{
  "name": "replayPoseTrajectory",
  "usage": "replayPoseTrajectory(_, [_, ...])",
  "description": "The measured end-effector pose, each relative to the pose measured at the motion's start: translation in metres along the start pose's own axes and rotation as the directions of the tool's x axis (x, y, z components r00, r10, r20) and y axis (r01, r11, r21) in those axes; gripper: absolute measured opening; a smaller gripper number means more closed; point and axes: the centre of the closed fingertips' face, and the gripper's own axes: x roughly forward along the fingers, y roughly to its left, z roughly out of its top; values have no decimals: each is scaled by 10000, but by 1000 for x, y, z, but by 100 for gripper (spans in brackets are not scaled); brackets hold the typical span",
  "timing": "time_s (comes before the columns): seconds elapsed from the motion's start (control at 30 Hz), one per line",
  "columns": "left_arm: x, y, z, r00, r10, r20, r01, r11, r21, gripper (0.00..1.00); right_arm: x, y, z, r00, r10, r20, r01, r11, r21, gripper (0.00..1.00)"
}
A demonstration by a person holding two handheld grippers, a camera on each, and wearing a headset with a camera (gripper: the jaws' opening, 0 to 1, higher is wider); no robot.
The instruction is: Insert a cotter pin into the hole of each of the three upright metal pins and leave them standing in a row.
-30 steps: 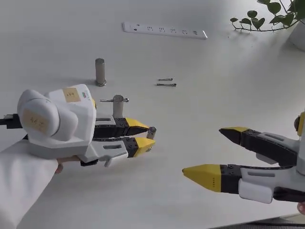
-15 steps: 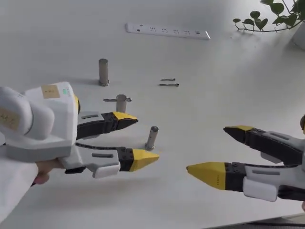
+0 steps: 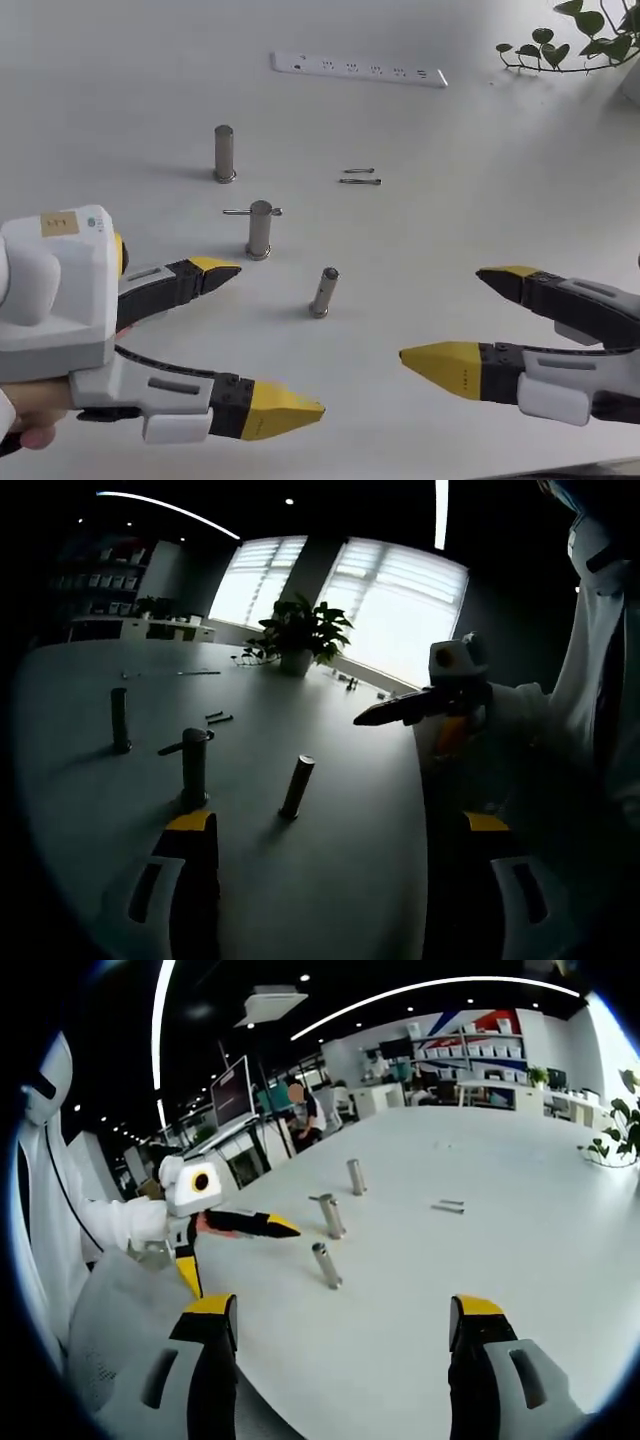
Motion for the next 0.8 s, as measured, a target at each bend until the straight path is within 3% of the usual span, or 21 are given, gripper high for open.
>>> replayPoseTrajectory(0.2, [-5, 3, 4, 9990, 404, 203, -404, 9992, 17, 99, 1, -3, 4, 9989, 243, -409, -262, 9985, -477, 85])
replayPoseTrajectory(0.33, [-6, 1, 8, 9973, 573, 459, -567, 9983, -146, 99, 0, -15, 11, 9968, 275, -749, -351, 9941, -1025, 84])
replayPoseTrajectory(0.43, [-6, -2, 10, 9955, 699, 644, -692, 9975, -133, 99, 1, -24, 18, 9942, 284, -1041, -439, 9878, -1497, 84])
replayPoseTrajectory(0.57, [-4, 0, 12, 9936, 865, 726, -847, 9960, -268, 99, 5, -31, 36, 9932, 524, -1039, -717, 9788, -1918, 82])
replayPoseTrajectory(0.67, [-4, -2, 17, 9920, 850, 929, -819, 9960, -366, 99, 13, -40, 44, 9857, 576, -1583, -992, 9581, -2687, 82])
replayPoseTrajectory(0.8, [-4, -4, 19, 9909, 915, 990, -885, 9955, -346, 99, 24, -45, 58, 9804, 659, -1858, -1258, 9346, -3326, 81])
